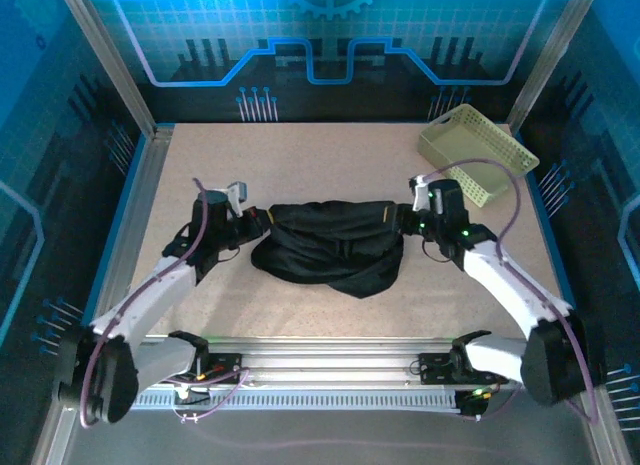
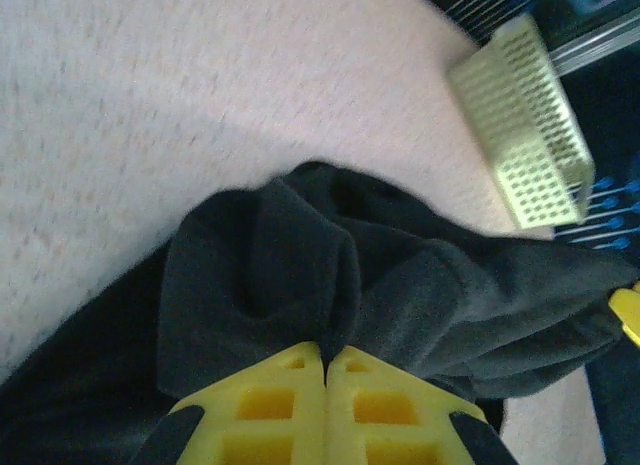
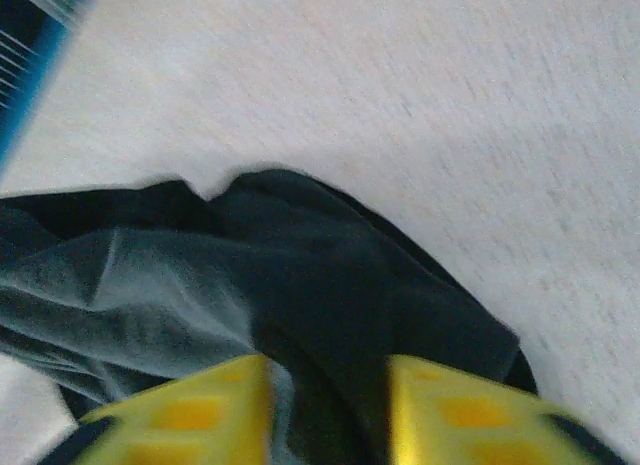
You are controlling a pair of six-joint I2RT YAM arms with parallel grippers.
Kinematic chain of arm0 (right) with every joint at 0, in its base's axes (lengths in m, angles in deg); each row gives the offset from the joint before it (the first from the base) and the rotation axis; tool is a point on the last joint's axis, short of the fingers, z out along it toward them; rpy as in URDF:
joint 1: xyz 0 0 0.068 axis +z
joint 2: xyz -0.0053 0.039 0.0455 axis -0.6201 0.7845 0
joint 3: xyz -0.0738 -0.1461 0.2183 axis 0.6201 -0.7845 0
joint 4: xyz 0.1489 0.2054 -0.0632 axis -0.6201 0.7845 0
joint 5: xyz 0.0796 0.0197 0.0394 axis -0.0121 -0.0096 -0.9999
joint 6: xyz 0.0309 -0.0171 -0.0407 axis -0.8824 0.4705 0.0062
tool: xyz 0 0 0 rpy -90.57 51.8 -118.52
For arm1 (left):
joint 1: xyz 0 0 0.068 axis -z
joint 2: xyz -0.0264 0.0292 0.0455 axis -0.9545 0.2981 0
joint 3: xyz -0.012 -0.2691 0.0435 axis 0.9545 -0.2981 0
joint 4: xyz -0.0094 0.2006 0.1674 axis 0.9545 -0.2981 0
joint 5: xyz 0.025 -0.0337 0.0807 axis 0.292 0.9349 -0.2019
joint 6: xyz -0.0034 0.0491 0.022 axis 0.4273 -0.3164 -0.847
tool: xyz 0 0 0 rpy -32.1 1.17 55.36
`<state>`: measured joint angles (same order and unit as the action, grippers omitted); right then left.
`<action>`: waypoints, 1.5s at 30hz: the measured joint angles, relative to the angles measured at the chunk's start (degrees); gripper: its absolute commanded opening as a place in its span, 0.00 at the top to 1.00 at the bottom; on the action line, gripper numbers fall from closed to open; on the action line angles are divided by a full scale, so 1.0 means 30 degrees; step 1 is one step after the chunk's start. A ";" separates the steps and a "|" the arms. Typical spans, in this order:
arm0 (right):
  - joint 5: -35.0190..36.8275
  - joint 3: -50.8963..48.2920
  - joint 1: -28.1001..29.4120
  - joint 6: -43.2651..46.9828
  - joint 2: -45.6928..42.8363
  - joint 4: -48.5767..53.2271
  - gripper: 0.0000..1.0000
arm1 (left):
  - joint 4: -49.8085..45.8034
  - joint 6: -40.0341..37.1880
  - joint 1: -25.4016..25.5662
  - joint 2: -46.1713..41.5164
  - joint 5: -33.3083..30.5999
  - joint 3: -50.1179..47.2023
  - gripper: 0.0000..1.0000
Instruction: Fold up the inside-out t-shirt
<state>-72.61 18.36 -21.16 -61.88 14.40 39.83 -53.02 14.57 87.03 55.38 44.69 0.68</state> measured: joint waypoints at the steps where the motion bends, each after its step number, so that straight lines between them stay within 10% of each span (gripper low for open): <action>1: 0.0721 0.0357 0.0335 0.0138 0.0517 0.0670 0.33 | -0.0095 0.0000 0.0066 0.0364 0.0117 0.0000 1.00; 16: 0.4925 0.2637 1.0746 0.1333 0.2856 0.1967 0.37 | 0.0022 -0.0007 0.0306 0.0583 0.0175 0.0036 1.00; 27: 0.6564 0.3781 1.1089 0.0459 0.6448 0.1829 0.48 | 0.0044 -0.0007 0.0306 0.0328 0.0175 0.0036 1.00; 36: 0.7599 0.5479 1.0346 0.0488 0.7533 0.1880 0.99 | -0.0117 -0.0007 0.0306 0.0131 0.0087 0.0036 1.00; 45: 0.6033 0.8459 0.9908 0.2783 0.2630 0.4830 1.00 | -0.4860 -0.0138 -0.2397 -0.0809 -0.1202 0.5260 1.00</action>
<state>-54.51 43.74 8.57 -53.53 22.29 54.32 -67.60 14.15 79.84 52.95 41.08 16.46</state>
